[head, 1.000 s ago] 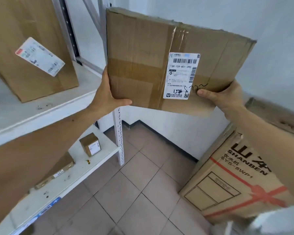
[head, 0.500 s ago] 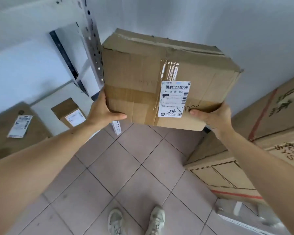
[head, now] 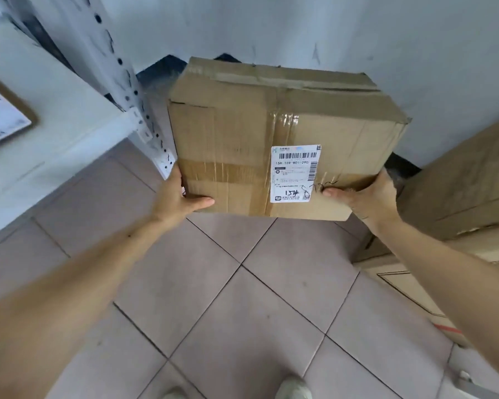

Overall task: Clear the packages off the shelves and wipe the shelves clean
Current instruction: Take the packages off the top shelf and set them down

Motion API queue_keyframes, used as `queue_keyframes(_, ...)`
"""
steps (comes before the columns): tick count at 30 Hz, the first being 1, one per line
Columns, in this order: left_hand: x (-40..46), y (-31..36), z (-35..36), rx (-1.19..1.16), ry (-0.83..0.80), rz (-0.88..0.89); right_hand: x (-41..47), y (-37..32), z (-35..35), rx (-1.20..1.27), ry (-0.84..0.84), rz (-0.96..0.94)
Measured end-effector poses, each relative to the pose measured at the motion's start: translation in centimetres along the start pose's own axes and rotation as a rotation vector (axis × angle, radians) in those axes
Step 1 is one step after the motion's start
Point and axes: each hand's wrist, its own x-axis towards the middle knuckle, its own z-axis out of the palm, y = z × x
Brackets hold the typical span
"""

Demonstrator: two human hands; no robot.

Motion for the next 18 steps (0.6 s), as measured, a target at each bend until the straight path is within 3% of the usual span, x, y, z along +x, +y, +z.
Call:
queue_keyframes(7,4.8,-12.2,5.1,0.111,0.02,0.05,2.5,10.7,8.5,0.045,-0.02,0.001)
queue_keyframes(18,6.0,-19.7,8.5,0.297,0.079,0.033,2.3,18.4,12.9,0.023,0.005,0.057)
